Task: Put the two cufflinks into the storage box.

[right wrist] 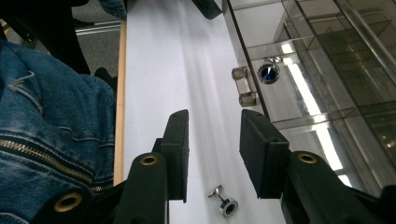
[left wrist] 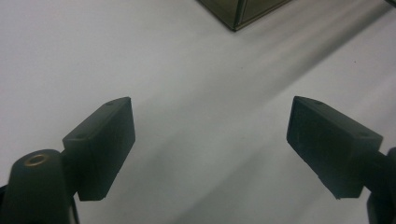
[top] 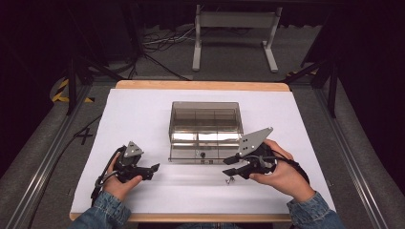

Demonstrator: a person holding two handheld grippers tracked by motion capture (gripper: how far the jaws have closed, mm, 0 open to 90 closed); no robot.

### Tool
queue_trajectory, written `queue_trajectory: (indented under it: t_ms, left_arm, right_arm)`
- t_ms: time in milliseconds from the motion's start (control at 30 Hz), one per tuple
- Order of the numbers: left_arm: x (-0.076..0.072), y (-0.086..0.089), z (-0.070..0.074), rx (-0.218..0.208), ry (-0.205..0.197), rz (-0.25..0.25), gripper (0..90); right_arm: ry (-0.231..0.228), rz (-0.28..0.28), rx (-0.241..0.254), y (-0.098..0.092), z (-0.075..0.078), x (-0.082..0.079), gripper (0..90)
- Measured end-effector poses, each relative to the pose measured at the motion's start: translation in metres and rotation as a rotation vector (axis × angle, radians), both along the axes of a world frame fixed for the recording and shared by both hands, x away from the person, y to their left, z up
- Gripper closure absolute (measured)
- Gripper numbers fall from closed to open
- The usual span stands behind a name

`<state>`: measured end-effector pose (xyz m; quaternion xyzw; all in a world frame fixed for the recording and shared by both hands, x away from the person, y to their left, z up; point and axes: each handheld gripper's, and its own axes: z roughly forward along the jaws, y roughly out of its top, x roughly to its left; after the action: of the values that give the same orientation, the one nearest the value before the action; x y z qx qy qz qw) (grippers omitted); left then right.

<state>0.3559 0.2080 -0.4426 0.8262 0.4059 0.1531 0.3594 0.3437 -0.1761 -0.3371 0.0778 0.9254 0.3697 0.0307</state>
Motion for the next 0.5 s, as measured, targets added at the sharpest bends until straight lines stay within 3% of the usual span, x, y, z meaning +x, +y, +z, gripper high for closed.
queue_trajectory:
  t_ms: [500]
  left_arm:
    - [0.0,0.0,0.0,0.0,-0.002,-0.003,16.0]
  right_arm:
    - [0.006,-0.04,-0.017,-0.006,-0.032,-0.004,62.1]
